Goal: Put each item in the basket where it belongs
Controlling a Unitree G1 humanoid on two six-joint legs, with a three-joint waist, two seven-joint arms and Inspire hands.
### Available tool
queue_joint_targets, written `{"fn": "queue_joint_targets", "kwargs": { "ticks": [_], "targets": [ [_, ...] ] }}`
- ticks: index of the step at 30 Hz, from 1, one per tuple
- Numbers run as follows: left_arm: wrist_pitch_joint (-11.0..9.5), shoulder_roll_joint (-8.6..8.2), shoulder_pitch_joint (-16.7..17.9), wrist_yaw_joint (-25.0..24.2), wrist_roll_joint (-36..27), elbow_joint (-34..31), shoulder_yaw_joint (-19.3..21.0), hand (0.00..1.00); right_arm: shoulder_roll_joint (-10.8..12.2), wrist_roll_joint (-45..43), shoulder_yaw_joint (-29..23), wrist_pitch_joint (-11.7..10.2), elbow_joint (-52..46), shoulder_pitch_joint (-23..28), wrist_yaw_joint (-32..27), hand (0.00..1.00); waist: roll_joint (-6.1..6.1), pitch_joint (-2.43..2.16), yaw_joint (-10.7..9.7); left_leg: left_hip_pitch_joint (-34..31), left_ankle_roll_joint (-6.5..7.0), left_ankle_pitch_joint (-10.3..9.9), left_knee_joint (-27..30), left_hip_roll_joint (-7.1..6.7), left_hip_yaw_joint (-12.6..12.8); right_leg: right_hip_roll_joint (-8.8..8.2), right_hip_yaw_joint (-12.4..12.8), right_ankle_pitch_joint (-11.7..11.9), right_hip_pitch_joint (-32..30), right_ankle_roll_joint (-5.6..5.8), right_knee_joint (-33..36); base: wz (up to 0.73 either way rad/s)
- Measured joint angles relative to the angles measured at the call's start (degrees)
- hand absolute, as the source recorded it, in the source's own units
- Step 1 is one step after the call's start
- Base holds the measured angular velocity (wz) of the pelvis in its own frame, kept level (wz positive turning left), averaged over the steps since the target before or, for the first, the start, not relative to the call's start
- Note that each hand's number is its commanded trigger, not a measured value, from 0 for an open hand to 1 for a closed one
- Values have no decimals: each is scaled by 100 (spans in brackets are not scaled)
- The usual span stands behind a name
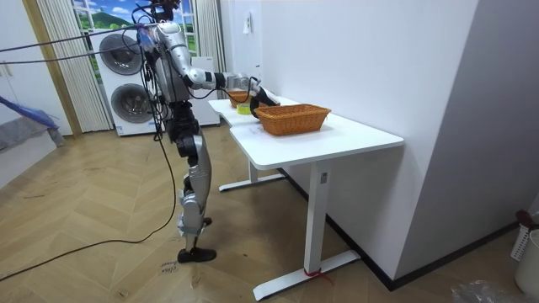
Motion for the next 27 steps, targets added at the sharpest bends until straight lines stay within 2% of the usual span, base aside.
{"fn": "queue_joint_targets", "kwargs": {
  "ticks": [27],
  "targets": [
    [-15,4,-100,26,-48,-76,0,0,-75,299,-33,47,-97,31,-73,100,-17,-13,-3,9,7,-5,-59,-3,29,4,9,0,-74,1,1,0]
  ]
}}
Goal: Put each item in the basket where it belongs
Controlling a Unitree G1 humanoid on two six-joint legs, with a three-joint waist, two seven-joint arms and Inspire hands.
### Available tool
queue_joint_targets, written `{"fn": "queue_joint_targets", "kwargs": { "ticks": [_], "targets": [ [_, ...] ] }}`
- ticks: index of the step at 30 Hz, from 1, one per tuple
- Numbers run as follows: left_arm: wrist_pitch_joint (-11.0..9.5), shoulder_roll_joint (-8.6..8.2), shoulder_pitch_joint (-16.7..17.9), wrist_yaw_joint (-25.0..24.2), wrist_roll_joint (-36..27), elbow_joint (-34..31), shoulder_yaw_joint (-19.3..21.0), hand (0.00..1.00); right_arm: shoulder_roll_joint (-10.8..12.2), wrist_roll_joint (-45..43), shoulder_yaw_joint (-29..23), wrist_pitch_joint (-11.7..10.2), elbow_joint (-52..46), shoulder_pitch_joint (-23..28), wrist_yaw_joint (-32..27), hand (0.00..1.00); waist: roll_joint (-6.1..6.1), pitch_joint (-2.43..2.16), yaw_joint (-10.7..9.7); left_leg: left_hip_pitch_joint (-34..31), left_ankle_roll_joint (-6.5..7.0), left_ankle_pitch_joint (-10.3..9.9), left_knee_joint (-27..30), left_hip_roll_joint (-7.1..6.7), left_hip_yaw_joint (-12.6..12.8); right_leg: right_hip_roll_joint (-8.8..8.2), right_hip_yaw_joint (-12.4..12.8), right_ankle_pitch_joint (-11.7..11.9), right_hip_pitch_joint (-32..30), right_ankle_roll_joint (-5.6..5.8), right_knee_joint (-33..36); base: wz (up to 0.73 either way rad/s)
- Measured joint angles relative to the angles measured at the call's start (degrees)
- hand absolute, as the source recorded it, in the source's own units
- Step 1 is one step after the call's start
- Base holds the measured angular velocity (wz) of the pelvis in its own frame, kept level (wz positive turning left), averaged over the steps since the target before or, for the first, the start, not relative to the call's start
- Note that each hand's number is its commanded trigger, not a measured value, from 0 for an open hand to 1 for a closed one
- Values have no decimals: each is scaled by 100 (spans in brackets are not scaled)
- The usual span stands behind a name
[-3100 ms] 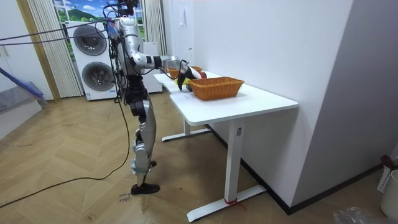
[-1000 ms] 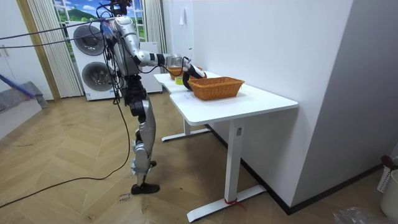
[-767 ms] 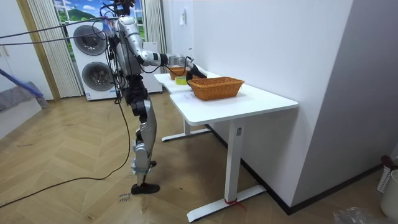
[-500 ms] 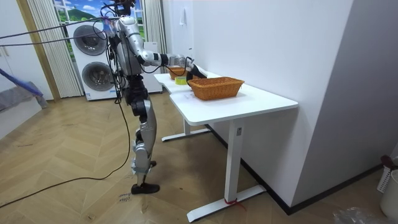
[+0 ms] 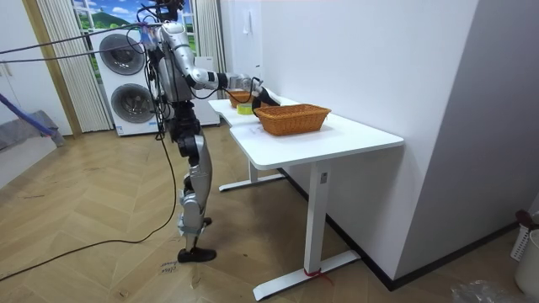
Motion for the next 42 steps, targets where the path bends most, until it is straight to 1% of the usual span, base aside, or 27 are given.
{"fn": "queue_joint_targets", "kwargs": {
  "ticks": [3,5,6,8,9,10,11,13,14,16,17,18,20,21,23,25,29,31,35,37,38,42],
  "targets": [
    [-133,13,6,103,-3,-21,-2,0,-11,30,-12,-7,-183,99,-3,100,-9,-8,-28,-66,0,0,24,-2,-8,0,1,0,-29,0,6,0],
    [-204,12,6,224,-66,-8,-5,0,-25,95,-22,-68,-314,178,-47,100,-6,-6,-82,-76,0,0,43,-2,-2,-3,25,0,-61,0,7,0],
    [-226,3,7,276,-72,9,0,0,-21,149,-44,-72,-433,203,-35,100,10,6,-172,-89,1,0,51,-5,-8,-7,17,0,-58,0,7,0],
    [-284,-3,12,294,-72,67,1,0,-21,236,-79,-104,-620,279,-34,100,65,38,-230,-103,2,0,62,-10,-5,-12,16,1,-49,1,8,0],
    [-324,-10,26,299,-71,78,4,0,-14,291,-169,-125,-864,400,-38,100,86,53,-260,-96,2,0,59,-11,-1,-13,16,1,-55,1,10,-5],
    [-356,-21,58,303,-73,74,10,0,2,301,-265,-177,-1067,467,-41,100,107,57,-284,-81,2,0,53,-10,12,-12,41,1,-75,1,18,-8],
    [-377,-32,88,306,-68,65,12,0,2,334,-296,-178,-1176,481,-47,100,130,51,-305,-88,3,1,49,-10,23,-9,67,1,-97,1,20,-15],
    [-458,-78,180,320,-60,58,26,0,6,431,-497,-255,-1516,489,-124,100,200,28,-361,-83,4,2,44,-12,35,-4,146,1,-130,1,22,-16],
    [-473,-79,193,337,-61,60,28,0,9,485,-546,-257,-1593,494,-171,100,206,23,-377,-81,3,3,44,-11,36,-1,160,1,-129,1,21,-6],
    [-547,-79,258,429,-62,61,29,0,67,819,-762,-338,-1853,497,-405,100,202,15,-479,-79,3,3,43,-10,24,0,171,1,-117,1,17,0],
    [-551,-79,270,433,-62,61,34,0,89,890,-810,-372,-1901,497,-465,100,196,11,-495,-79,3,3,43,-11,24,-1,173,1,-117,1,17,0],
    [-551,-84,282,437,-60,64,54,0,174,1007,-925,-454,-1953,497,-570,100,178,3,-499,-75,3,3,42,-12,24,-2,176,1,-116,1,17,0],
    [-566,-101,301,483,-60,64,56,0,265,1028,-982,-502,-1989,497,-763,100,150,-14,-512,-69,3,3,42,-13,25,-2,177,1,-113,1,16,0],
    [-584,-116,307,500,-60,64,56,0,302,1028,-996,-507,-1990,498,-870,100,164,-4,-518,-63,3,3,43,-14,23,-2,173,1,-103,2,15,0],
    [-627,-145,371,529,-64,59,58,0,309,1120,-1027,-513,-1995,498,-1008,100,149,-14,-526,-52,4,3,43,-14,30,-3,167,3,-94,4,16,0],
    [-706,-203,414,590,-64,60,70,0,311,1260,-1111,-587,-2037,498,-1239,100,166,-2,-517,-59,4,3,43,-15,35,-3,169,7,-84,9,17,0],
    [-727,-262,477,652,-65,81,104,0,310,1544,-1184,-695,-2047,497,-1620,100,194,12,-514,-67,4,2,26,-7,47,5,168,9,-101,7,21,0],
    [-726,-295,556,656,-63,82,180,0,308,1805,-1263,-704,-2056,498,-1802,100,187,6,-522,-59,4,2,2,-7,47,6,160,11,-103,5,23,0],
    [-725,-332,619,655,-64,129,258,0,304,1986,-1420,-737,-2251,503,-2131,100,175,-2,-543,-67,4,3,-9,-9,42,6,154,11,-115,6,22,0],
    [-725,-336,686,637,-59,145,281,0,291,2119,-1589,-879,-2273,503,-2322,100,163,-9,-564,-63,4,3,-1,-9,41,6,160,11,-121,6,17,0],
    [-725,-335,688,630,-54,145,291,0,280,2146,-1639,-908,-2272,502,-2382,100,156,-14,-574,-65,4,3,5,-12,38,4,159,11,-129,6,14,0],
    [-727,-330,747,612,-53,180,515,0,79,2484,-1888,-1027,-2270,504,-2766,100,151,-9,-692,-63,4,3,8,-13,32,3,159,11,-122,6,7,0]
  ]
}}
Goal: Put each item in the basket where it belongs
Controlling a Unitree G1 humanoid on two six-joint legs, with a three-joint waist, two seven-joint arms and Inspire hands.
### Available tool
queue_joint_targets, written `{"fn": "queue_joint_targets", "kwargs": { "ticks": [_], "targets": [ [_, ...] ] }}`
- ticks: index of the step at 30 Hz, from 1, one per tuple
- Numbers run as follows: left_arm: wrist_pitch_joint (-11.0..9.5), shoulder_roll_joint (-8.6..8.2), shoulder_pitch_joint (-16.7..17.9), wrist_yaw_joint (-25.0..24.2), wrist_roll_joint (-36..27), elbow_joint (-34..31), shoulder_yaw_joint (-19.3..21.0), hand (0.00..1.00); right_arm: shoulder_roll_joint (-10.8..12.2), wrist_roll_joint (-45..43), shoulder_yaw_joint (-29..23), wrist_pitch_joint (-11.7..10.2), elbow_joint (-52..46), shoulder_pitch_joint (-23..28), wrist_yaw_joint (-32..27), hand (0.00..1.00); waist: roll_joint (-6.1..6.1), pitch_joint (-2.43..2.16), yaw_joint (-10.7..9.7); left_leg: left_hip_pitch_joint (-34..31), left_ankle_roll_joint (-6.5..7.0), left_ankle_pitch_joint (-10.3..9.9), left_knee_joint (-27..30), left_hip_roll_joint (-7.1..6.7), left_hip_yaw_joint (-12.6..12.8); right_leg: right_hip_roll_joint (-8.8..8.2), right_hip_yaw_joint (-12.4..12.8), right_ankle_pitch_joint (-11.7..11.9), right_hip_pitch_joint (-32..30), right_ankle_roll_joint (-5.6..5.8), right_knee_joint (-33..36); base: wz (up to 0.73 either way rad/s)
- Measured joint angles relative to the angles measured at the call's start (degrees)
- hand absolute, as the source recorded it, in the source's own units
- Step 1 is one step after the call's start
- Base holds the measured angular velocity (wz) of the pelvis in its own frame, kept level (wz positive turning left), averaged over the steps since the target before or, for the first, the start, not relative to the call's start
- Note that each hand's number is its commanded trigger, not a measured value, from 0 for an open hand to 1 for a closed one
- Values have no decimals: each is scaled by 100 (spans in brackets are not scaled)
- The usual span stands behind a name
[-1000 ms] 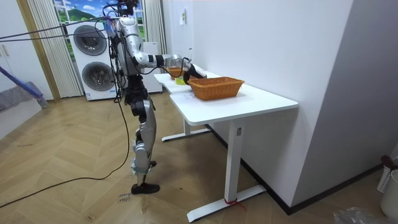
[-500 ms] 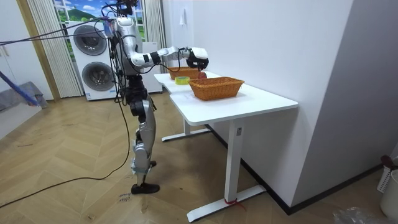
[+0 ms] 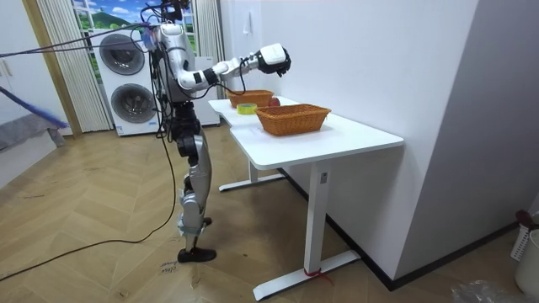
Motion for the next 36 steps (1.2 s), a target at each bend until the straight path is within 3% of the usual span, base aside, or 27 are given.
{"fn": "queue_joint_targets", "kwargs": {
  "ticks": [4,12,16,23,36],
  "targets": [
    [37,12,12,-4,-8,124,49,0,-201,105,-74,-35,119,5,-331,100,2,6,-159,-10,0,0,32,3,1,0,6,0,6,0,0,0],
    [90,2,45,-2,0,180,59,0,-208,705,-435,-28,594,206,-800,100,-14,-1,-286,5,1,-3,-4,3,20,1,27,0,15,0,2,0],
    [235,4,61,34,-5,175,69,0,-204,647,-581,16,926,303,-913,100,0,-6,-321,11,2,-2,-7,3,47,0,34,0,9,0,2,-2],
    [276,10,54,43,-1,117,148,0,-201,337,-590,97,1101,641,-939,100,42,-20,-413,8,2,-2,-12,3,53,0,23,-1,2,1,1,0],
    [289,13,61,35,116,24,203,0,-202,231,-587,205,1482,778,-566,100,-40,1,-353,29,2,-3,41,8,141,0,105,0,-35,1,18,-3]
  ]
}}
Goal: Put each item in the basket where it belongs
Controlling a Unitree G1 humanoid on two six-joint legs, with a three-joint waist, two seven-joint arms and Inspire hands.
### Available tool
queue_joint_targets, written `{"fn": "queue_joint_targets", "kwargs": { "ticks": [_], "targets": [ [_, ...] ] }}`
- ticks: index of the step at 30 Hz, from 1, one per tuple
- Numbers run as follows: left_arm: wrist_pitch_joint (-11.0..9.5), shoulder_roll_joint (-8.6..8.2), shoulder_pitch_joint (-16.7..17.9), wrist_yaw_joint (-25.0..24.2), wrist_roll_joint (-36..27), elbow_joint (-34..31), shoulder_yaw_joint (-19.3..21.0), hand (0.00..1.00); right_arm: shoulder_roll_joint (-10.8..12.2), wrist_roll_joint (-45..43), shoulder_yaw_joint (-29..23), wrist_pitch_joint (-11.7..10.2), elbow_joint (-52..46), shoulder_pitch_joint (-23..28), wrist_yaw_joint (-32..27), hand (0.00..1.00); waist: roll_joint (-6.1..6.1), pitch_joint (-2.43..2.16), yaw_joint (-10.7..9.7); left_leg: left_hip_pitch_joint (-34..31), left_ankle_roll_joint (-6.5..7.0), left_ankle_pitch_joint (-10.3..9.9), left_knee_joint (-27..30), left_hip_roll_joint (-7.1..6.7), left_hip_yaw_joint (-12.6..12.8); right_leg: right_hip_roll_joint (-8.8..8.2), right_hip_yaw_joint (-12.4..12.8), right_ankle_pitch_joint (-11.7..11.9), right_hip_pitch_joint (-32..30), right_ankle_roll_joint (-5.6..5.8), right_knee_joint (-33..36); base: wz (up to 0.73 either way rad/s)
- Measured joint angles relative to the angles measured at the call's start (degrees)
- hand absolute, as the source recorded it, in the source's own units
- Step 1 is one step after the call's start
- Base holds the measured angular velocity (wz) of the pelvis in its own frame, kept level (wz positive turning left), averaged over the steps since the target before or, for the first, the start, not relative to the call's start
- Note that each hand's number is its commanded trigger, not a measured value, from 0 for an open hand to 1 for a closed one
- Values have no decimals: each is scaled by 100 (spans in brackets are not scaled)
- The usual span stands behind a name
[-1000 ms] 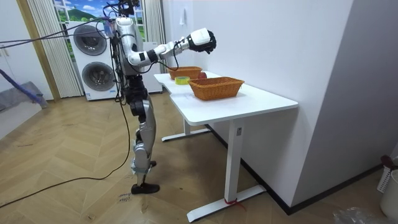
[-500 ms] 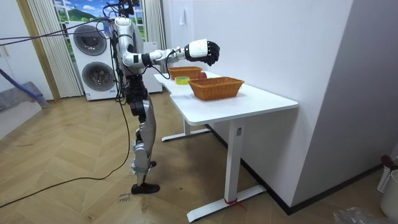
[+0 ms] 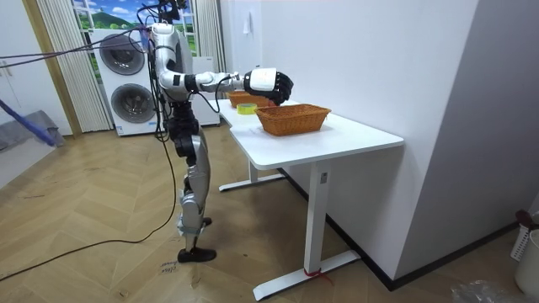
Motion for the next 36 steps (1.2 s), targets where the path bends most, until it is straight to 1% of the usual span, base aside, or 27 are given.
{"fn": "queue_joint_targets", "kwargs": {
  "ticks": [3,5,7,9,12,19,20,21,22,36],
  "targets": [
    [3,6,-2,-34,2,-62,76,0,0,-199,0,6,0,-1,63,100,-7,4,100,36,0,0,-31,4,30,7,42,0,-30,0,5,-7],
    [3,15,-2,-55,2,-86,80,0,0,-253,2,6,-1,-2,131,100,-14,6,121,54,0,0,-58,3,38,8,49,0,-29,0,5,-2],
    [2,15,-4,-62,3,-105,81,0,0,-398,3,6,-1,-3,218,100,-25,16,210,58,0,0,-64,3,49,9,66,0,-36,0,3,-4],
    [2,13,-16,-62,5,-109,81,0,0,-444,3,5,0,-3,254,100,-25,30,229,57,0,0,-66,3,50,10,67,0,-36,0,0,0],
    [2,14,-15,-62,9,-131,83,0,0,-483,4,5,-1,-4,325,100,-17,37,262,53,0,0,-70,3,50,9,64,0,-37,0,-3,0],
    [2,5,-12,-62,4,-156,132,0,0,-910,5,7,-19,-5,467,100,-23,32,268,51,0,-1,-90,2,51,11,68,-1,-54,2,-4,0],
    [2,0,-16,-62,4,-156,152,0,0,-942,5,8,-23,-5,467,58,-24,31,268,52,0,-1,-91,2,51,11,68,-1,-55,2,-4,0],
    [3,-4,-20,-62,3,-156,179,0,0,-1003,5,10,-36,-5,468,31,-25,31,269,52,0,-1,-92,2,51,11,68,-1,-55,2,-4,0],
    [3,-3,-18,-61,3,-156,181,0,0,-1031,5,15,-54,-5,468,0,-25,30,268,52,0,-1,-92,2,51,12,71,-1,-55,2,-4,0],
    [2,-4,-14,-60,-1,-152,184,0,0,-1037,9,19,-106,-7,543,0,-57,2,290,75,0,-1,-75,3,61,9,77,-1,-38,1,20,0]
  ]
}}
